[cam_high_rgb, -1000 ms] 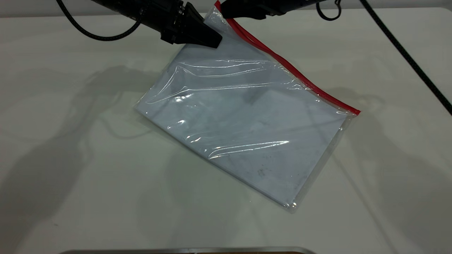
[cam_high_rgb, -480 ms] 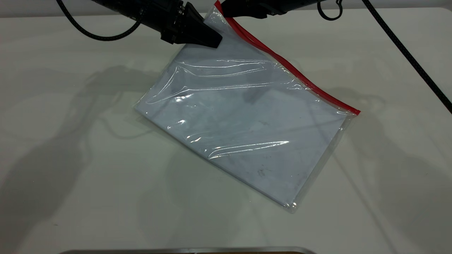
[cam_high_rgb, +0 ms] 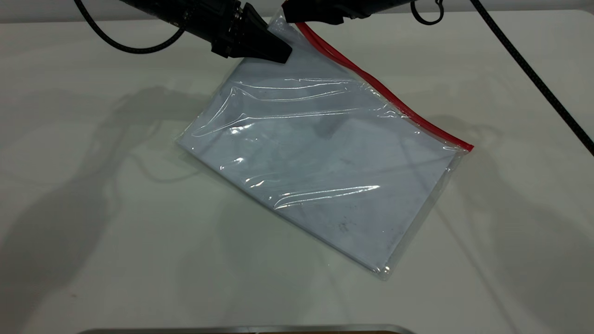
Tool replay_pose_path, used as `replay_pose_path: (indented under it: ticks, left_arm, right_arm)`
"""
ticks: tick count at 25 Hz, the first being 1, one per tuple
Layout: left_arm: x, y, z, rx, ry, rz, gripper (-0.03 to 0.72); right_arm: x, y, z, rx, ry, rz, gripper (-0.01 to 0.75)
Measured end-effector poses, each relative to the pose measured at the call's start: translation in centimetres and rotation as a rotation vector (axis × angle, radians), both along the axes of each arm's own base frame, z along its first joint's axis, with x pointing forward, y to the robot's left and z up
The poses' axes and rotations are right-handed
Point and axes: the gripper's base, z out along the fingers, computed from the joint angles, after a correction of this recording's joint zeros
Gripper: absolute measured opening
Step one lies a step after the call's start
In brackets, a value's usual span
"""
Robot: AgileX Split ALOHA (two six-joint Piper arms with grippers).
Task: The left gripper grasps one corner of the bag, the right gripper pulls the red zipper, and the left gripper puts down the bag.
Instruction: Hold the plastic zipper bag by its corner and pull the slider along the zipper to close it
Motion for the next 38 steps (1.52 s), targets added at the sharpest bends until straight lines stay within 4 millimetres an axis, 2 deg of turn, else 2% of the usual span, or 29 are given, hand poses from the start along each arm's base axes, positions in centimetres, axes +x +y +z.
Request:
replay_pose_path:
  ticks: [6,16,20,23,25,38]
  left_arm:
    - [0.0,0.0,0.0,0.000,0.000,0.000,0.077]
    - [0.0,0.0,0.0,0.000,0.000,0.000,0.077]
    - [0.0,0.0,0.0,0.000,0.001,0.001,0.077]
    - [0.0,0.0,0.0,0.000,0.001,0.001,0.077]
    - [0.0,0.0,0.0,0.000,0.001,0.001,0.077]
    - [0.3,0.6,0.5,-0.035,0.007,0.022,0.053]
  right_arm:
    - [-0.1,0.0,-1.3,-0.010,0.026,-0.001,0.342]
    - [0.4,0.2,-0.7,0.003,0.001,0.001,0.285]
    - [0.4,0.2,-0.7,0.003,0.000,0.003,0.198]
    - [0.4,0.2,-0.7,0.000,-0.003,0.006,0.065]
    - [0.4,0.2,-0.7,-0.002,-0.007,0.010,0.035]
    - [0.5,0.2,-0.6,-0.018,-0.040,0.016,0.034]
